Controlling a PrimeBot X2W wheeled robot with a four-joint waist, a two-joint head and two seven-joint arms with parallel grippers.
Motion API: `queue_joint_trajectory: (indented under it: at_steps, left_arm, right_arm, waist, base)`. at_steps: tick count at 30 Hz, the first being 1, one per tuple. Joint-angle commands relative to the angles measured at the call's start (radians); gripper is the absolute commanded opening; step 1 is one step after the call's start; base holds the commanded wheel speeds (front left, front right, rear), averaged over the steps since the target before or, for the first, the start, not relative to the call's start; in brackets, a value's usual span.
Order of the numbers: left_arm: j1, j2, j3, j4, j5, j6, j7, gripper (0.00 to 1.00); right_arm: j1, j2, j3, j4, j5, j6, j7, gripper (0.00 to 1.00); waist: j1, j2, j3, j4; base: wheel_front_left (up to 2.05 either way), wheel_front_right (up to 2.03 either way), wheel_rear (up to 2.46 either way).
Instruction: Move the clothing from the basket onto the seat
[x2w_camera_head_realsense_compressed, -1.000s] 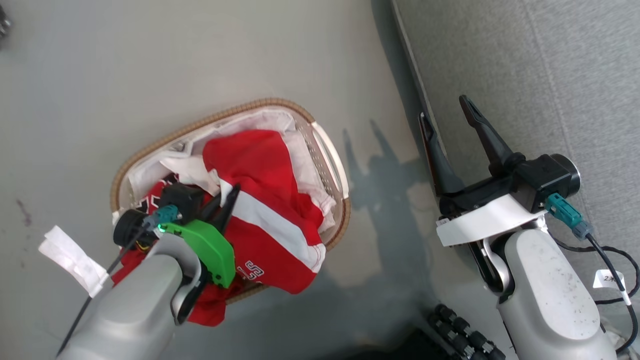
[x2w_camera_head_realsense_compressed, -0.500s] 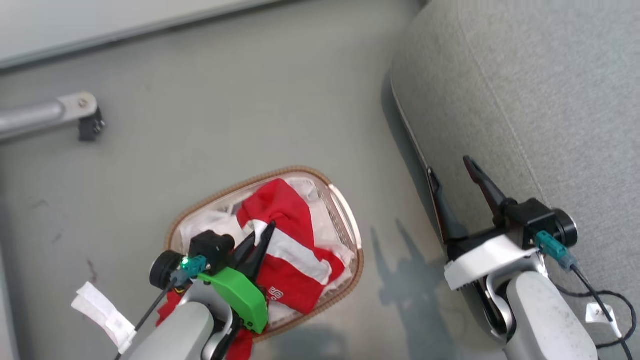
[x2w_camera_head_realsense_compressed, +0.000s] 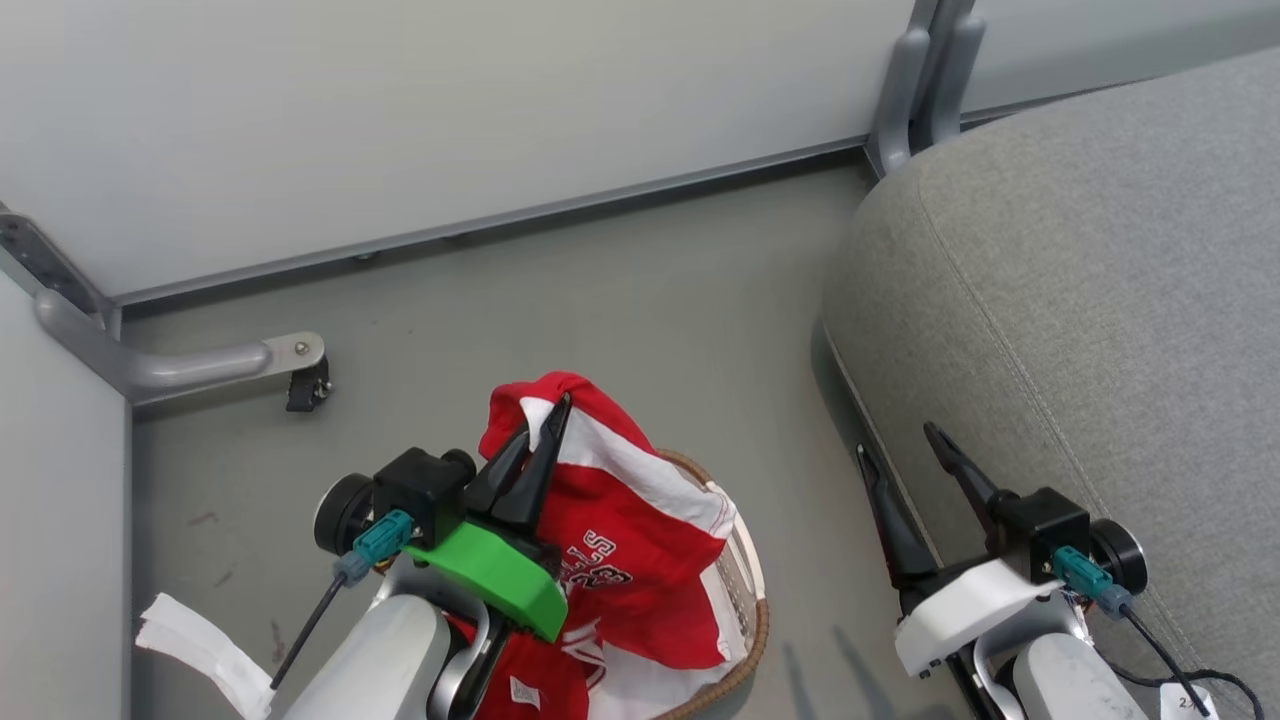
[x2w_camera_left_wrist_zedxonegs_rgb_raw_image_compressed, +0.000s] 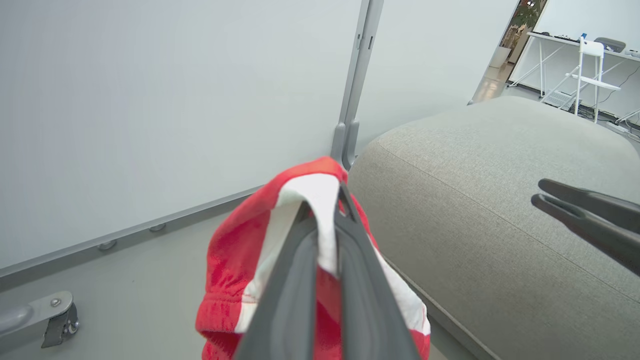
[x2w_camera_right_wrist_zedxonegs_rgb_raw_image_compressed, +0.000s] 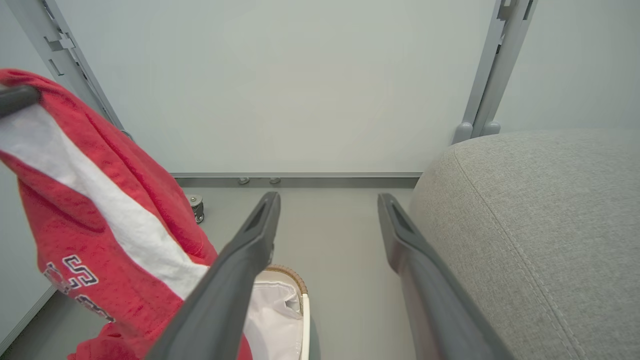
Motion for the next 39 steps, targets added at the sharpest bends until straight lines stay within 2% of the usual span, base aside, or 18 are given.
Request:
queue_joint_trajectory:
  at_steps: [1,8,10,12,16,21,24,30,39]
  left_arm:
    - [0.015,-0.004,0.013,-0.020,0.015,0.001,-0.001,0.00]
    - [0.001,-0.024,0.036,-0.092,0.062,0.001,-0.001,0.00]
    - [-0.002,-0.032,0.039,-0.108,0.062,0.001,-0.001,0.00]
    - [-0.005,-0.038,0.038,-0.115,0.065,0.001,-0.001,0.00]
    - [-0.011,-0.048,0.027,-0.127,0.068,0.001,-0.001,0.00]
    - [-0.022,-0.060,0.008,-0.138,0.059,0.001,-0.001,0.00]
    - [-0.028,-0.065,-0.013,-0.139,0.052,0.001,-0.001,0.00]
    - [-0.040,-0.075,-0.046,-0.140,0.040,0.001,-0.001,0.00]
    - [-0.049,-0.079,-0.088,-0.149,0.032,0.001,-0.001,0.00]
  right_arm:
    - [0.026,-0.004,0.001,0.007,-0.009,-0.001,-0.005,1.00]
    - [0.068,-0.004,0.026,0.028,-0.003,-0.001,-0.005,1.00]
    - [0.061,-0.004,0.069,0.031,-0.025,0.000,-0.005,1.00]
    - [0.042,-0.006,0.124,0.038,-0.011,-0.001,-0.005,1.00]
    - [-0.038,-0.052,0.280,0.051,0.025,-0.001,-0.005,1.00]
    - [-0.190,-0.107,0.490,0.089,0.086,-0.001,-0.005,1.00]
    - [-0.282,-0.127,0.573,0.134,0.124,-0.001,-0.005,1.00]
    - [-0.377,-0.109,0.610,0.197,0.140,-0.001,-0.005,1.00]
    - [-0.382,-0.060,0.619,0.303,0.139,-0.001,-0.005,1.00]
  waist:
    - [0.0001,-0.0001,-0.078,0.043]
    - [0.0001,-0.0001,-0.111,0.064]
    - [0.0001,-0.0001,-0.113,0.070]
    - [0.0001,-0.0001,-0.114,0.076]
    - [0.0001,-0.0001,-0.114,0.088]
    - [0.0001,-0.0001,-0.112,0.112]
    - [0.0001,-0.0001,-0.112,0.130]
    - [0.0001,-0.0001,-0.113,0.168]
    - [0.0001,-0.0001,-0.107,0.200]
  base:
    - [0.00,0.00,0.00]
    - [0.00,0.00,0.00]
    - [0.00,0.00,0.00]
    - [0.00,0.00,0.00]
    - [0.00,0.00,0.00]
    - [0.00,0.00,0.00]
    - [0.00,0.00,0.00]
    - [0.00,0.00,0.00]
    - [0.00,0.00,0.00]
